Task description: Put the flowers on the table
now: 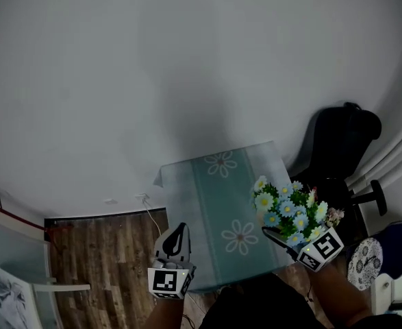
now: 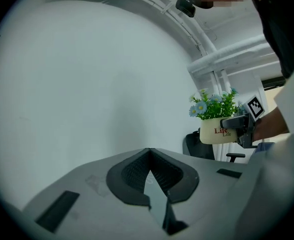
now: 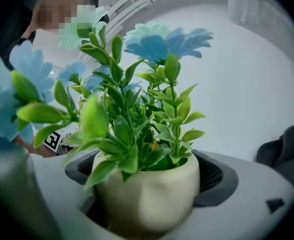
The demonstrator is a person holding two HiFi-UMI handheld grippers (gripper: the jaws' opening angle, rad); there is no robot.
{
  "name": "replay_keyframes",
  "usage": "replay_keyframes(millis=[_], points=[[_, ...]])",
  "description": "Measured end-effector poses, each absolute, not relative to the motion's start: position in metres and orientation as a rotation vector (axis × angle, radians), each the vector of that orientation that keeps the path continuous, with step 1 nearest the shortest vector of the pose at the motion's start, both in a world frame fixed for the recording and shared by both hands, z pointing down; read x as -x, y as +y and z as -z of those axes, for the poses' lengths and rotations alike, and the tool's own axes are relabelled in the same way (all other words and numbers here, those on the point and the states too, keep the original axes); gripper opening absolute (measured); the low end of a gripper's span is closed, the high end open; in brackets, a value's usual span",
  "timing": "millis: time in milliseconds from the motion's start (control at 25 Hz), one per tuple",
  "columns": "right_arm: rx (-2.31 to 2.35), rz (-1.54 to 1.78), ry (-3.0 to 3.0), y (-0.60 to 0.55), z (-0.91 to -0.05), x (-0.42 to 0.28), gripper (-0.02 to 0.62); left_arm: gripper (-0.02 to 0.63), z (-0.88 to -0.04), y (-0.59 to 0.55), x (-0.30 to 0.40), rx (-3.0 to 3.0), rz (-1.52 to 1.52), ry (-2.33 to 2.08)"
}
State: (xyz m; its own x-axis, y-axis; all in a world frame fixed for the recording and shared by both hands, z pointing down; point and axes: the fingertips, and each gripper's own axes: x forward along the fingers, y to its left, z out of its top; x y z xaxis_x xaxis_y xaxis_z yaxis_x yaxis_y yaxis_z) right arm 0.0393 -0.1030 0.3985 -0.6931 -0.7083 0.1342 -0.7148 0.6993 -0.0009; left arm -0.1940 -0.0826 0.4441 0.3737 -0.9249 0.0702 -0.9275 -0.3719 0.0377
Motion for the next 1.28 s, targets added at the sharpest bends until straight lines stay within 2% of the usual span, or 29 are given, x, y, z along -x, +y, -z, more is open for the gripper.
replay_keyframes(millis=[360,560,1280], points=[[-1.119,-0.190,-2.834,-0.153,-0.438,-0.028,0.549,0.004,-0.452,-0.116,0.208,-2.468,-0.041,-1.797],[-1.051,-0.210,-2.848,-0.170,-0.461,-0.019,0.549,0.003,-0.484,-0.123,0.215,-2.423,-0.147,-1.826],[-0.985,-0.299,-2.798,-0.213,-0.557,-0.004,0.549,0.003,-0.550,-0.159,0.217,-2.308,-0.216,-1.805]])
